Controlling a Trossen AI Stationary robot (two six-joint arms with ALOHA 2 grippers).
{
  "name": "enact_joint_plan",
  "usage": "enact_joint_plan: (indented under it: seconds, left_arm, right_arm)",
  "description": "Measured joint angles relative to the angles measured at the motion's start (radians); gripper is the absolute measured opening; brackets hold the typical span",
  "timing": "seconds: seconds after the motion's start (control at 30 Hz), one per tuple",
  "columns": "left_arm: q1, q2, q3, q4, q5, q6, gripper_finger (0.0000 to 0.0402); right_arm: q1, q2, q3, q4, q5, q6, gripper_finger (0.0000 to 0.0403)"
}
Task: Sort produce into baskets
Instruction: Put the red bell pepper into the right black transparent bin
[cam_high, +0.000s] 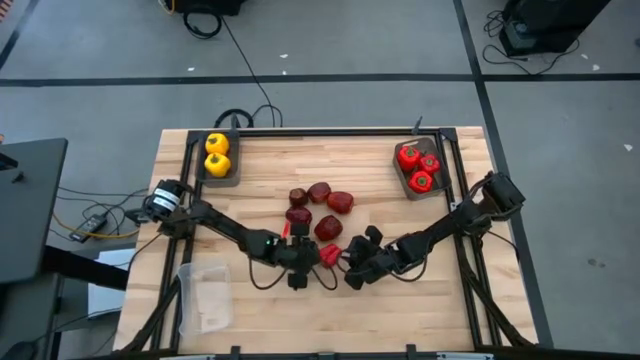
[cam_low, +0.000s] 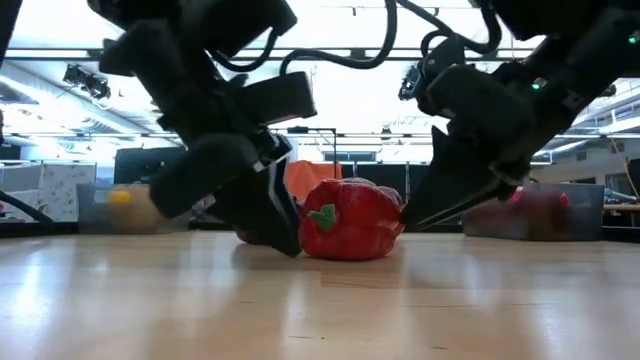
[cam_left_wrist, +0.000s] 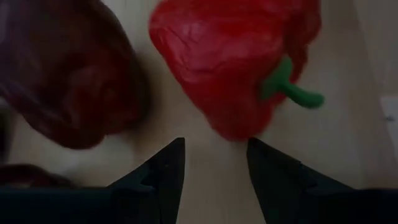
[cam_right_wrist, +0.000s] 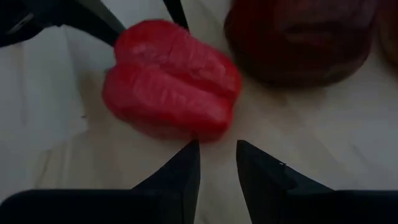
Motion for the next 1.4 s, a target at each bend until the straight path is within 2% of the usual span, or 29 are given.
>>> enact_joint_plan:
  seconds: [0.2,0.37,0.53,0.63,0.73,0.83,1.03,1.27,1.4]
  left_arm:
    - [0.008,0.003,-0.001,0.118,0.127,0.020,0.0176]
    - [-0.007,0.003,-0.001,0.153,0.169,-0.021,0.0176]
    - [-0.041,0.005,-0.001,0.154,0.176,-0.092,0.0176]
    - [-0.060,0.015,0.000,0.161,0.155,-0.125,0.0176]
    - [-0.078,0.034,0.000,0.147,0.116,-0.172,0.0170]
    - [-0.088,0.047,0.000,0.156,0.095,-0.215,0.0162]
    - [-0.085,0.110,0.001,0.306,0.037,-0.258,0.0156]
    - [-0.082,0.137,0.001,0.418,0.034,-0.192,0.0156]
    - [-0.073,0.158,0.000,0.498,0.041,-0.163,0.0156]
  right_arm:
    - [-0.046,0.000,0.000,0.004,0.000,-0.080,0.0116]
    - [-0.089,0.000,0.000,0.006,-0.015,-0.144,0.0116]
    - [-0.110,-0.001,0.000,-0.028,-0.044,-0.197,0.0116]
    - [-0.112,-0.015,0.000,-0.145,-0.045,-0.203,0.0118]
    - [-0.110,-0.052,0.000,-0.293,-0.076,-0.128,0.0122]
    - [-0.069,-0.087,0.000,-0.297,-0.065,-0.034,0.0128]
    - [0.064,-0.037,0.001,-0.084,0.080,0.125,0.0130]
    - [0.216,-0.017,0.000,-0.070,0.329,0.174,0.0130]
    - [0.257,-0.017,0.000,-0.068,0.391,0.202,0.0130]
